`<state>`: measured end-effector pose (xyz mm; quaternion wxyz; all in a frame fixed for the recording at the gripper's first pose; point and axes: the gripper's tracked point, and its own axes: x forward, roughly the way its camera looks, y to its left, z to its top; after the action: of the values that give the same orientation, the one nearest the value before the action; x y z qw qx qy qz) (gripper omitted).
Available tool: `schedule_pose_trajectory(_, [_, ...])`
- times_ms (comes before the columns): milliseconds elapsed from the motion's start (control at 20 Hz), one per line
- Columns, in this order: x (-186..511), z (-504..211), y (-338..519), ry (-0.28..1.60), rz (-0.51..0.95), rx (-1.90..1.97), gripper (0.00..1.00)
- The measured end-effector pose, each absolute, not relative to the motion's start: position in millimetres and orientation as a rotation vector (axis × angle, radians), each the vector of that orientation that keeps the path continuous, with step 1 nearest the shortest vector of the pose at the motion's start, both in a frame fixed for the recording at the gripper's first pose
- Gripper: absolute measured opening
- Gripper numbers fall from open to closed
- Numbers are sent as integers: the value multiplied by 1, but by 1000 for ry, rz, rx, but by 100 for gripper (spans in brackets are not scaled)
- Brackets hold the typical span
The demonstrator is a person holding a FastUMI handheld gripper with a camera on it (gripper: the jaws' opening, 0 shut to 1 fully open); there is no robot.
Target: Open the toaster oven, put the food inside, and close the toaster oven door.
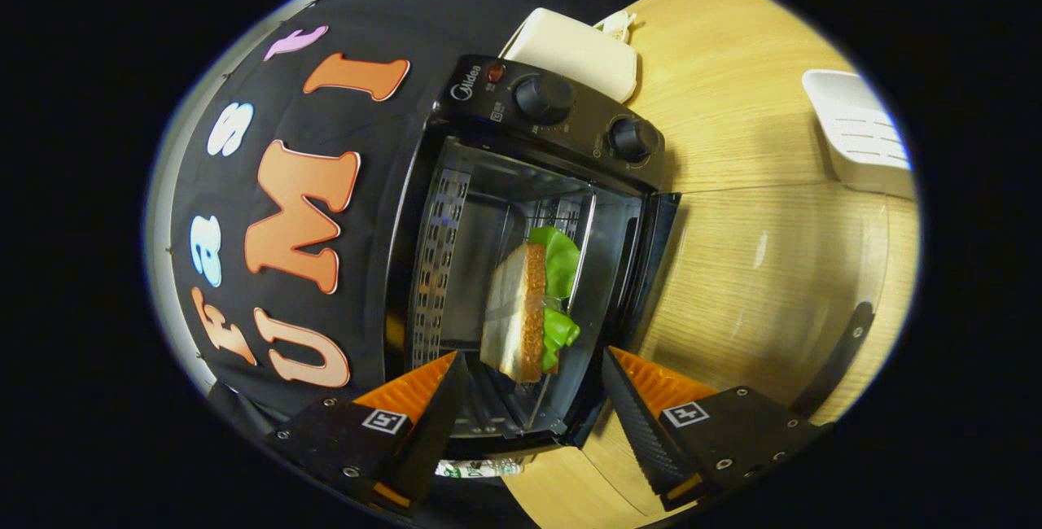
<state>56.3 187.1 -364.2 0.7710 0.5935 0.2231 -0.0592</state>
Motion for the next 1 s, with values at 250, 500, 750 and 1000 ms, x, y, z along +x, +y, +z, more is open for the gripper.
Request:
schedule_pose_trajectory(250, [-1,-361,184,580,-62,1164,98])
schedule_pose_trajectory(500, [-53,-392,167,704,-24,870,98])
schedule_pose_trajectory(750, [-94,-434,147,789,16,491,98])
schedule_pose_trajectory(1000, [-108,-455,130,775,53,174,99])
